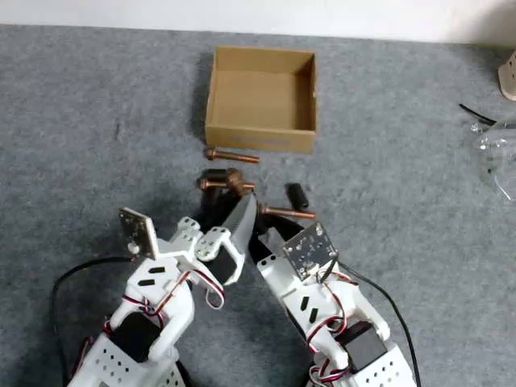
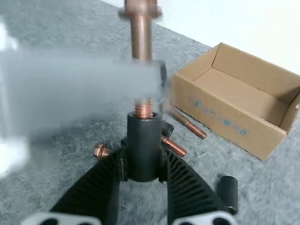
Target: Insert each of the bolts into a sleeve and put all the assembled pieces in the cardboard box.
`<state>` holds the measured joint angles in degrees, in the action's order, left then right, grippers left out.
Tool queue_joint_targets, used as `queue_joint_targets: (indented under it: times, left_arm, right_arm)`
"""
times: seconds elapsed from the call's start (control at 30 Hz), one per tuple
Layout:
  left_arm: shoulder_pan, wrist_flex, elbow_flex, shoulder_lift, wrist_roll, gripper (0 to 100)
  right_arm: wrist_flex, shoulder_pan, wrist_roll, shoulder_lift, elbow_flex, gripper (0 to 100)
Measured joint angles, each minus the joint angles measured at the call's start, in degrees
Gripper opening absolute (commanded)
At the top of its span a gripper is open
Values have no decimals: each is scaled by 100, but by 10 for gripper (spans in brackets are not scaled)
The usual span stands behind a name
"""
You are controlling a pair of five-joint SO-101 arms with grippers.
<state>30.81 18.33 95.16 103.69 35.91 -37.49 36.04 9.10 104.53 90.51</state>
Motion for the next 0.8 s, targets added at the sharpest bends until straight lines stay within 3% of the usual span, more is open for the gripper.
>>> queue_joint_targets:
  times: [0.4,0.67,0.8]
  left_arm:
    - [114,105,0,0,-334,14]
    - [149,105,0,0,-501,348]
    - [158,105,0,0,-501,361]
  right_arm:
    - [0,-9,0,0,0,4]
    - [0,-404,-9,0,0,4]
    - [-9,-554,0,-9,9,4]
